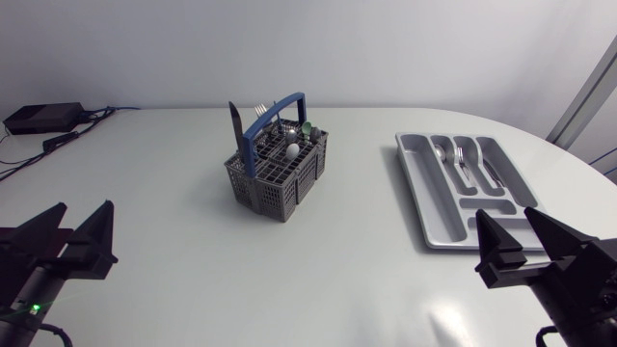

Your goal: Unload the cutlery basket into the drawer organizer.

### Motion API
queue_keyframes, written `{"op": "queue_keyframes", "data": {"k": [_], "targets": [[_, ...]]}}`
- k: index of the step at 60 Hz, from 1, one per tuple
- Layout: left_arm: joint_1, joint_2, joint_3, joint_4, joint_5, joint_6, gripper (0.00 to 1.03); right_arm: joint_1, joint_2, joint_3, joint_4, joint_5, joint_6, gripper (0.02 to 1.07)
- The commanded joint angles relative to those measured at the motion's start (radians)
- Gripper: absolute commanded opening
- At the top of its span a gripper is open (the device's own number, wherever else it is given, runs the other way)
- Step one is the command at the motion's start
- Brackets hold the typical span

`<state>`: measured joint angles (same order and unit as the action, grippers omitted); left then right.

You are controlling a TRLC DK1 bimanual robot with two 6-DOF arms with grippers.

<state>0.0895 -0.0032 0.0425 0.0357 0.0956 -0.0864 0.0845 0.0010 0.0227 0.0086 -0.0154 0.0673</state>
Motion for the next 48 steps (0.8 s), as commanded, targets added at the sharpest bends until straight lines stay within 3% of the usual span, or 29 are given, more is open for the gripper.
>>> {"op": "queue_keyframes", "data": {"k": [1, 16, 24, 34, 39, 48], "targets": [[0.004, 0.022, 0.060, 0.015, -0.005, -0.018, 0.93, 0.009, 0.017, 0.036, 0.017, 0.012, -0.006, 1.03], [-0.017, 0.345, 0.258, 0.018, -0.007, -0.033, 0.93, 0.018, 0.214, 0.146, 0.051, 0.006, -0.011, 1.03], [-0.102, 0.497, 0.361, -0.010, -0.020, -0.061, 0.93, 0.027, 0.406, 0.226, 0.059, 0.006, -0.001, 1.03], [-0.243, 0.684, 0.493, -0.102, -0.123, -0.067, 0.93, 0.031, 0.643, 0.326, 0.036, -0.015, 0.028, 1.03], [-0.287, 0.793, 0.573, -0.160, -0.154, -0.065, 0.93, 0.029, 0.734, 0.385, -0.021, -0.034, 0.037, 1.03], [-0.353, 1.016, 0.743, -0.303, -0.192, -0.067, 0.94, 0.029, 0.924, 0.539, -0.236, -0.049, -0.027, 1.03]]}}
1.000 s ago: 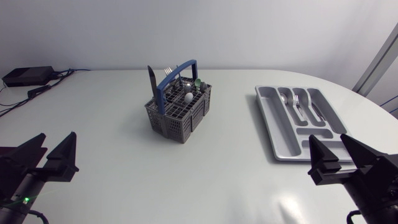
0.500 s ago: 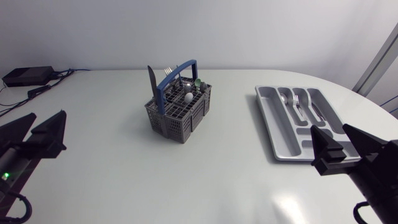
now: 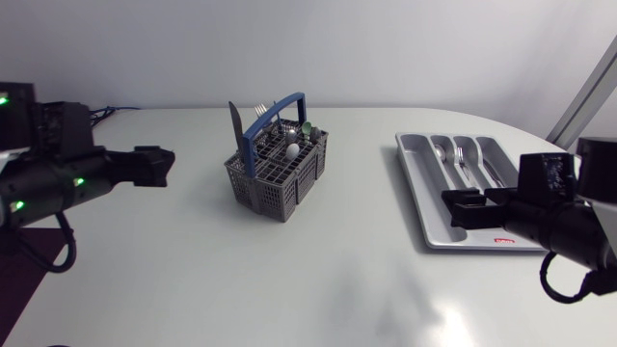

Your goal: Unload the cutlery basket into the drawer organizer.

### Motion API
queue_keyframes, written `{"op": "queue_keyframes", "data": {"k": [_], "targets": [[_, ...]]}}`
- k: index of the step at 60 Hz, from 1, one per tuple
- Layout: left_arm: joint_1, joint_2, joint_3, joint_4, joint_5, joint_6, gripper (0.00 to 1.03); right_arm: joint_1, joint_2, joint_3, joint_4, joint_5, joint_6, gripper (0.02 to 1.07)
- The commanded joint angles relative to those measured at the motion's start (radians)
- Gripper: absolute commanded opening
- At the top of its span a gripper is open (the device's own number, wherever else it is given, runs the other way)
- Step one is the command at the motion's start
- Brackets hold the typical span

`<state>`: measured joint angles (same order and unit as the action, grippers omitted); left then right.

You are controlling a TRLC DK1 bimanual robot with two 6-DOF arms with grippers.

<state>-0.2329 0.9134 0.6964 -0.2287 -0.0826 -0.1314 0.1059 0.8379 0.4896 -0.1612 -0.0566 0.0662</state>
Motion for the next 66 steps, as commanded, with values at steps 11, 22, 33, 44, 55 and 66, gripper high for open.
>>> {"op": "queue_keyframes", "data": {"k": [11, 22, 33, 44, 55, 66], "targets": [[-0.089, 0.305, 0.267, -0.133, -0.023, 0.007, 0.94, -0.045, 0.225, 0.147, -0.147, -0.149, -0.092, 1.03], [-0.184, 0.527, 0.457, -0.259, -0.069, 0.214, 0.94, -0.081, 0.300, 0.187, -0.170, -0.241, -0.155, 1.03], [-0.226, 0.665, 0.574, -0.299, -0.066, 0.271, 0.97, -0.072, 0.337, 0.234, -0.245, -0.241, -0.335, 1.02], [-0.200, 0.754, 0.634, -0.279, 0.000, 0.248, 0.88, -0.055, 0.337, 0.234, -0.239, -0.244, -0.405, 1.02], [-0.180, 0.785, 0.627, -0.208, 0.034, 0.239, 0.67, -0.051, 0.354, 0.241, -0.233, -0.270, -0.408, 1.02], [-0.157, 0.791, 0.626, -0.193, 0.055, 0.236, 0.38, -0.051, 0.362, 0.234, -0.227, -0.285, -0.408, 1.02]]}}
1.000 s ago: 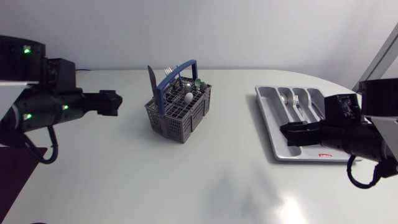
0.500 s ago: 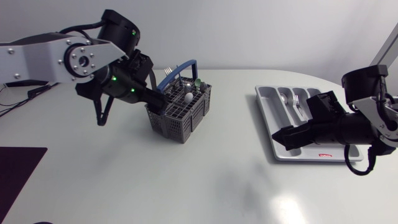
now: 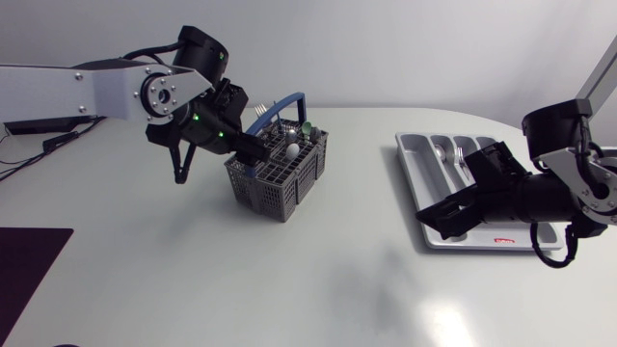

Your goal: Unload the cutlery basket into the drawer organizer.

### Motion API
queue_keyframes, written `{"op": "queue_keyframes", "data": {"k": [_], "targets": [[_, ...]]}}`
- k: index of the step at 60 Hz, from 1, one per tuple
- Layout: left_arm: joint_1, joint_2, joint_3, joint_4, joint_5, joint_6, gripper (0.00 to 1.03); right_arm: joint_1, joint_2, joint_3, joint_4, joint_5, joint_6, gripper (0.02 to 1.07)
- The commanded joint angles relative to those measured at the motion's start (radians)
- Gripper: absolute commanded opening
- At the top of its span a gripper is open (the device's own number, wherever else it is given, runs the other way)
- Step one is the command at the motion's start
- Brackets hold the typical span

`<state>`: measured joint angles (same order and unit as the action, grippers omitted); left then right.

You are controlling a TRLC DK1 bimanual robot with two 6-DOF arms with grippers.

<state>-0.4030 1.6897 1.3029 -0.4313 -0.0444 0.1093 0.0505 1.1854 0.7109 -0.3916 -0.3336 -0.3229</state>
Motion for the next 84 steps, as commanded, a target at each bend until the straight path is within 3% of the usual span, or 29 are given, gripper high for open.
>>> {"op": "queue_keyframes", "data": {"k": [1, 8, 16, 46, 61, 68, 71, 74, 81, 84], "targets": [[0.018, 0.015, 0.018, 0.008, 0.028, -0.003, 0.35, 0.005, 0.014, 0.013, 0.003, -0.008, -0.021, 1.02], [0.030, 0.001, 0.006, 0.008, 0.064, 0.018, 0.25, 0.005, 0.014, 0.010, 0.003, -0.008, -0.022, 1.02], [0.029, -0.021, -0.027, 0.003, 0.101, 0.056, 0.22, 0.005, 0.008, 0.007, 0.003, -0.008, -0.024, 1.02], [-0.014, -0.255, -0.234, -0.063, 0.118, 0.178, 0.20, 0.043, -0.030, 0.004, -0.006, -0.007, -0.016, 1.02], [-0.030, -0.459, -0.375, -0.169, 0.219, 0.216, 0.20, 0.065, -0.056, 0.007, -0.021, -0.004, -0.016, 1.02], [-0.033, -0.490, -0.418, -0.169, 0.230, 0.227, 0.21, 0.081, -0.053, 0.009, -0.016, -0.002, -0.008, 1.02], [-0.033, -0.498, -0.418, -0.167, 0.239, 0.228, 0.25, 0.092, -0.049, 0.009, -0.012, -0.001, -0.004, 1.02], [-0.028, -0.512, -0.416, -0.167, 0.248, 0.227, 0.36, 0.103, -0.041, 0.013, -0.010, -0.001, 0.001, 1.02], [-0.025, -0.587, -0.421, -0.187, 0.248, 0.225, 0.72, 0.111, -0.026, 0.032, -0.007, -0.001, 0.001, 1.02], [-0.022, -0.624, -0.418, -0.213, 0.248, 0.233, 0.75, 0.117, -0.012, 0.047, -0.010, -0.001, 0.001, 1.02]]}}
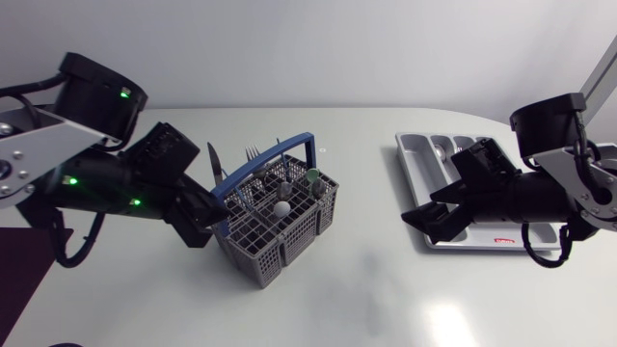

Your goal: Unload the cutlery basket into the drawer organizer.

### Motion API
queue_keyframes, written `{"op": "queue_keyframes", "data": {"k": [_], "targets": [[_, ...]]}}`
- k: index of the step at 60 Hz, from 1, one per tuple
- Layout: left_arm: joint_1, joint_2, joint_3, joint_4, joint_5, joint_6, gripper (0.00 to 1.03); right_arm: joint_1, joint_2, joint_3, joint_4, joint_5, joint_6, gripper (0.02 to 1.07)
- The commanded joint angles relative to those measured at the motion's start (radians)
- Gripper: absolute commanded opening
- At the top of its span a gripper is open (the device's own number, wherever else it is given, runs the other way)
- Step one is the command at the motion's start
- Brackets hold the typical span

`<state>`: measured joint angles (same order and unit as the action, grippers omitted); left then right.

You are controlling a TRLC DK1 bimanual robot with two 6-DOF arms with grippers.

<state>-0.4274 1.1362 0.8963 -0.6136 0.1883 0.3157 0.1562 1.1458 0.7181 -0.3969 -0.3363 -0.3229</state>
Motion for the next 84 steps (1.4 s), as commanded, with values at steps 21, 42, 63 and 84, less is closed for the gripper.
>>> {"op": "queue_keyframes", "data": {"k": [21, 42, 63, 84], "targets": [[0.219, -0.153, -0.154, -0.124, 0.066, 0.217, 0.58, 0.098, 0.267, 0.207, 0.038, 0.002, 0.056, 0.93], [0.265, 0.117, -0.186, 0.109, 0.125, 0.237, 0.28, 0.143, 0.563, 0.405, 0.141, -0.027, 0.160, 0.27], [0.230, 0.215, -0.135, 0.206, 0.143, 0.184, 0.28, 0.200, 0.709, 0.531, 0.122, -0.075, 0.196, 0.27], [0.216, 0.355, 0.007, 0.270, 0.151, 0.135, 0.28, 0.247, 0.595, 0.420, 0.090, -0.127, 0.196, 0.27]]}}
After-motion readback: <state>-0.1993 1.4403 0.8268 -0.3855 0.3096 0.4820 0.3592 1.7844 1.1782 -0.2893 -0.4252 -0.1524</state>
